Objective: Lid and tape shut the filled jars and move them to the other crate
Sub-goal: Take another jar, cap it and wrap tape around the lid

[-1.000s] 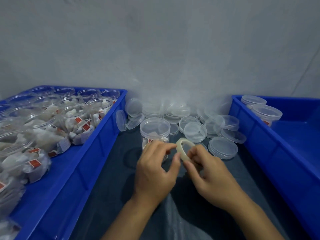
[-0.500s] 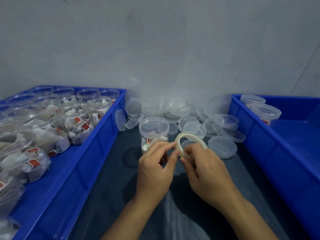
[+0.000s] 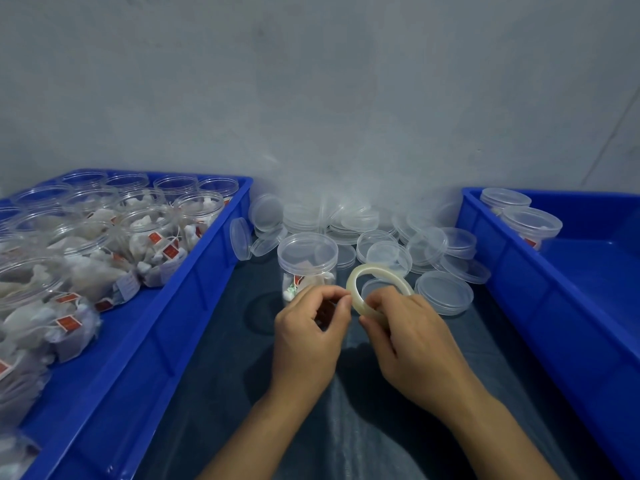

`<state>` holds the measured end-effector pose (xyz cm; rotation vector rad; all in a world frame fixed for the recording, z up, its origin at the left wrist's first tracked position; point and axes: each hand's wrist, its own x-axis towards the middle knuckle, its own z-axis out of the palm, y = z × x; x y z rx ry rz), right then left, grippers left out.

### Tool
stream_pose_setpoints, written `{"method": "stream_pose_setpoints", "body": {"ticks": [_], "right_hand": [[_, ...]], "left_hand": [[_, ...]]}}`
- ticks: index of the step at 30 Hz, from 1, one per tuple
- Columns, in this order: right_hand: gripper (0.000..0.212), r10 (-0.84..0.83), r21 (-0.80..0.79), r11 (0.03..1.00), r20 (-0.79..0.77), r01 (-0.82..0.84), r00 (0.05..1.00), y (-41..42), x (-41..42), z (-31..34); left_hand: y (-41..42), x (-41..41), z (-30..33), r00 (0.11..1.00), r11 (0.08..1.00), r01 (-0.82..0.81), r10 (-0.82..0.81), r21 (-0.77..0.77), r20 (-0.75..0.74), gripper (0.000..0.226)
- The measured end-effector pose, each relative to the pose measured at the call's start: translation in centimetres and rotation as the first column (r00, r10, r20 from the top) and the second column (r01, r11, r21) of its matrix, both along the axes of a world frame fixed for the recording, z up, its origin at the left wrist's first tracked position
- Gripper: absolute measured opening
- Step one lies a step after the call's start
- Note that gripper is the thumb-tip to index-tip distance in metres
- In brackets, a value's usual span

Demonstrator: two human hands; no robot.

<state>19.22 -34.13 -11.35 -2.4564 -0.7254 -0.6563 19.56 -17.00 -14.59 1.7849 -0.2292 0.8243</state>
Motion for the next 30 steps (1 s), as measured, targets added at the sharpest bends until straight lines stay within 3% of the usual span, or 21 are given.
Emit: {"method": "stream_pose_setpoints", "body": {"ticks": [10, 16, 21, 30], "right_hand": [[0.010, -0.099, 0.040, 0.994, -0.038, 0.100, 0.994, 0.12, 0.03, 0.25], [0.009, -0.048, 0.042, 0.998, -0.027, 0.049, 0.999, 0.18, -0.15, 0.44], [0.009, -0.028, 0.037, 0.999, -0.028, 0.029, 0.999, 0.17, -0.14, 0.28], [0.011, -0.075, 0.029, 0.997, -0.045, 0.077, 0.996, 0.30, -0.38, 0.34]], "left_hand": [[-0.24, 0.04, -0.08, 0.999, 1.000, -0.002, 0.001, 0.028, 0.038, 0.008], [-0.36, -0.02, 0.09, 0.995, 0.995, 0.096, -0.096, -0.015, -0.002, 0.020], [0.18, 0.18, 0.11, 0.997, 0.998, 0.032, -0.036, 0.056, 0.062, 0.004], [-0.07, -0.04, 0.13, 0.996, 0.995, -0.030, 0.021, 0.100, 0.091, 0.005]]}}
